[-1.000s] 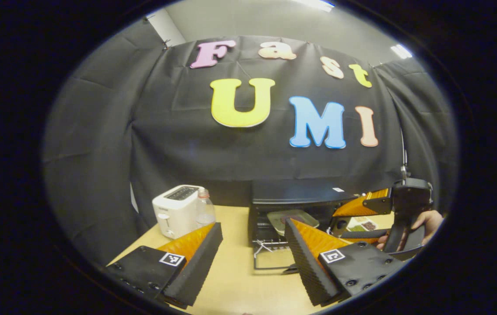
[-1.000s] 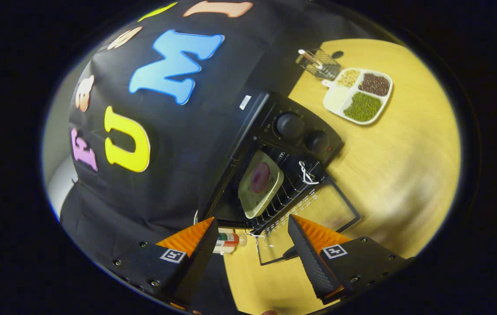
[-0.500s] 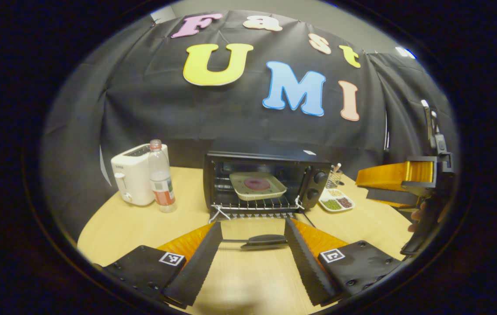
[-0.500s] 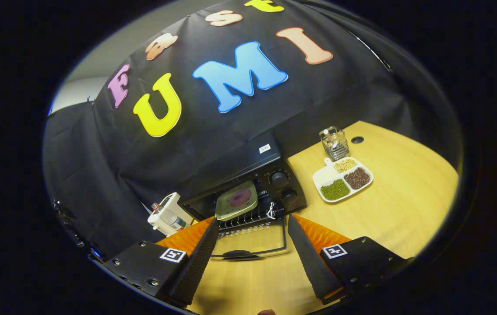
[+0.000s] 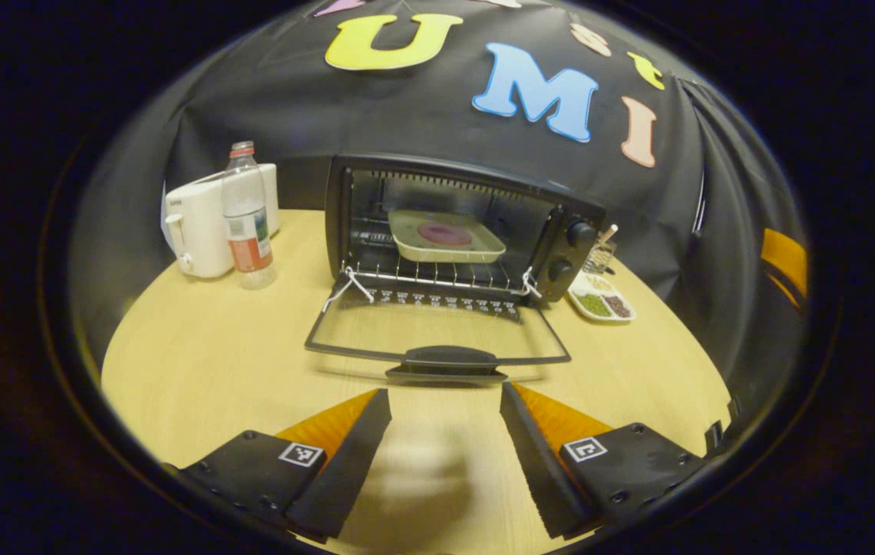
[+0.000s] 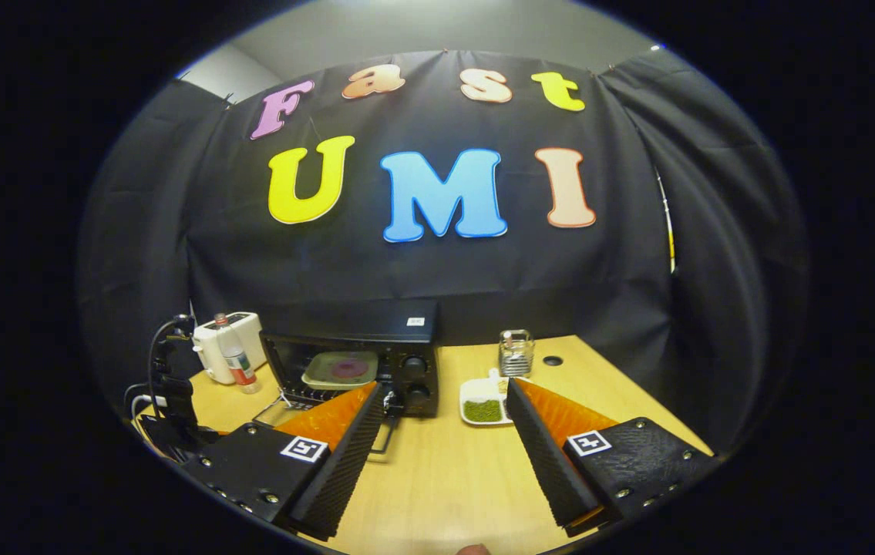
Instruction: Open the electric oven with the left hand, put the food in, and close the electric oven.
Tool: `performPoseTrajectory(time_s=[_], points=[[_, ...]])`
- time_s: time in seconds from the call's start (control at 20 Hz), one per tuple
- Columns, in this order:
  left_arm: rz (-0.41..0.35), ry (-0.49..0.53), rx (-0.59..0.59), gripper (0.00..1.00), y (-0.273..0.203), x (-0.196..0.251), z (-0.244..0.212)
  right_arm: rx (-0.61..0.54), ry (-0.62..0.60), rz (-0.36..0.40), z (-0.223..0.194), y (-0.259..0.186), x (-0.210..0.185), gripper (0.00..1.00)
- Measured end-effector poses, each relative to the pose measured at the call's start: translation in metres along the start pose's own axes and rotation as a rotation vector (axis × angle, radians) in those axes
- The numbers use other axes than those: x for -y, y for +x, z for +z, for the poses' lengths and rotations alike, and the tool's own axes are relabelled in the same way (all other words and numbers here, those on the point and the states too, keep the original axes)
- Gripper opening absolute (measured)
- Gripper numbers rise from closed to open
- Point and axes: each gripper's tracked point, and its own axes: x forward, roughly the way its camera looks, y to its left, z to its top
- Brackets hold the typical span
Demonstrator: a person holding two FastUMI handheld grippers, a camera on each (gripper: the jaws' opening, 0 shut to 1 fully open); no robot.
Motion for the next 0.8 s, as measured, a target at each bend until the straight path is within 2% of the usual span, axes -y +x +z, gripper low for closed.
performPoseTrajectory(time_s=[0.25, 0.3, 0.35, 0.45, 0.55, 0.6, 0.65, 0.75, 0.8], points=[[0.005, 0.025, -0.082, 0.98, 0.034, 0.006, -0.023, 0.085, -0.128, -0.113, 0.024, -0.020, 0.030, 0.98], [0.007, 0.024, -0.090, 0.98, 0.039, 0.008, -0.025, 0.084, -0.129, -0.120, 0.025, -0.023, 0.031, 0.98], [0.008, 0.022, -0.097, 0.92, 0.042, 0.008, -0.027, 0.079, -0.124, -0.126, 0.024, -0.025, 0.033, 0.97], [0.023, 0.041, -0.077, 1.00, 0.053, 0.006, -0.021, 0.068, -0.117, -0.145, 0.023, -0.022, 0.039, 0.95], [0.039, 0.069, -0.071, 0.97, 0.060, 0.003, -0.017, 0.051, -0.108, -0.153, 0.017, -0.026, 0.041, 0.95], [0.050, 0.081, -0.064, 0.92, 0.063, 0.001, -0.015, 0.041, -0.103, -0.154, 0.015, -0.028, 0.042, 0.95], [0.064, 0.085, -0.065, 0.92, 0.064, 0.001, -0.014, 0.036, -0.101, -0.157, 0.015, -0.029, 0.044, 0.95], [0.077, 0.101, -0.042, 1.00, 0.065, 0.001, -0.014, 0.045, -0.100, -0.161, 0.015, -0.028, 0.046, 0.95], [0.081, 0.101, -0.036, 0.97, 0.064, 0.001, -0.014, 0.048, -0.098, -0.156, 0.016, -0.028, 0.044, 0.95]])
